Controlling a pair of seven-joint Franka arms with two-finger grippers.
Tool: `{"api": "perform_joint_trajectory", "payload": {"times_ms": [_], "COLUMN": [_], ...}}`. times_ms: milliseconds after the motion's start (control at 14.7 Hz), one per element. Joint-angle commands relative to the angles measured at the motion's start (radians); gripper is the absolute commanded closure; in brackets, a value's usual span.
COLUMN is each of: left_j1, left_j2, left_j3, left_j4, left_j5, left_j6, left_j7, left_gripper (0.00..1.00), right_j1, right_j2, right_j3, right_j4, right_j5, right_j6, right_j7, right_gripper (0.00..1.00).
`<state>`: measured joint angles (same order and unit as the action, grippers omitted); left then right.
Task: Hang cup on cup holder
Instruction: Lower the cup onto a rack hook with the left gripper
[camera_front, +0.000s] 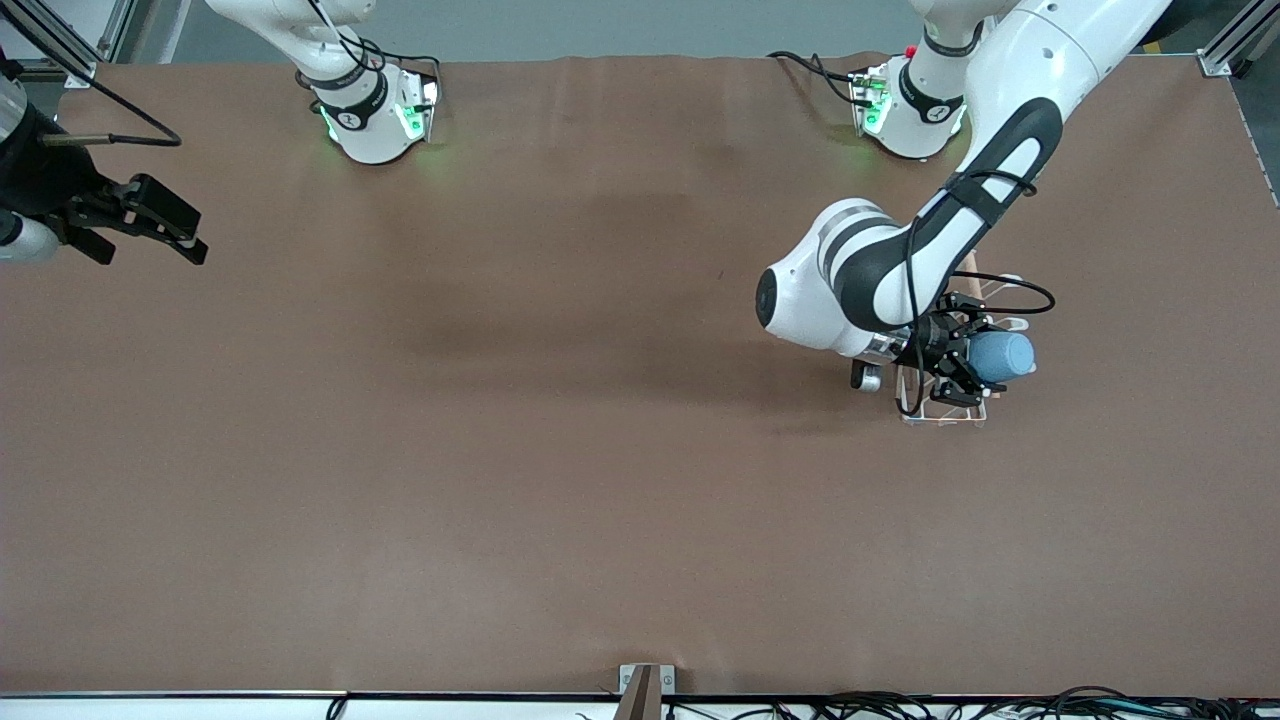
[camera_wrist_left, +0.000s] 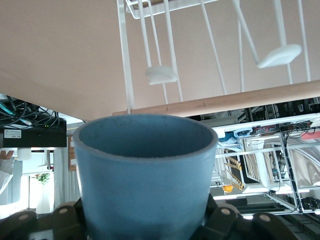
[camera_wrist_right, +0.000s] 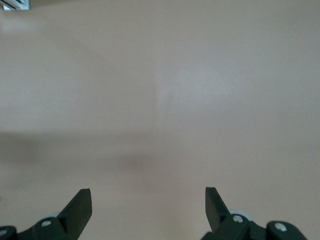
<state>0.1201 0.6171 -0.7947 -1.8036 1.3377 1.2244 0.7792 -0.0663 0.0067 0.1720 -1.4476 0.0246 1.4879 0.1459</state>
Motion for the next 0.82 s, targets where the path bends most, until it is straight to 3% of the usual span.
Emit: {"api": "perform_joint_trajectory", "payload": {"times_ms": [0, 613, 749], "left_j1": [-0.005, -0.010, -0.010], "left_j2": [0.038, 0.088, 0.108], "left_j3": [-0.005, 0.003, 0.003], "left_j4": [0.026, 0.026, 0.027], "left_j5": [0.026, 0.026, 0.026], "left_j6": [-0.026, -0.069, -0.069], "left_j7": [-0.041, -0.162, -0.204], "left_gripper": [0.49, 0.48, 0.40], "right_j1": [-0.007, -0.015, -0.020], "right_j2": [-0.002, -0.001, -0.001], "right_j3": [0.017, 0.011, 0.009], "right_j4": [0.004, 0.004, 0.004], "right_j5": [0.001, 0.001, 0.000], "right_j6": [-0.055, -0.041, -0.025], "right_j7": [0.001, -0.002, -0.003], "right_gripper": [0.00, 0.00, 0.00]}}
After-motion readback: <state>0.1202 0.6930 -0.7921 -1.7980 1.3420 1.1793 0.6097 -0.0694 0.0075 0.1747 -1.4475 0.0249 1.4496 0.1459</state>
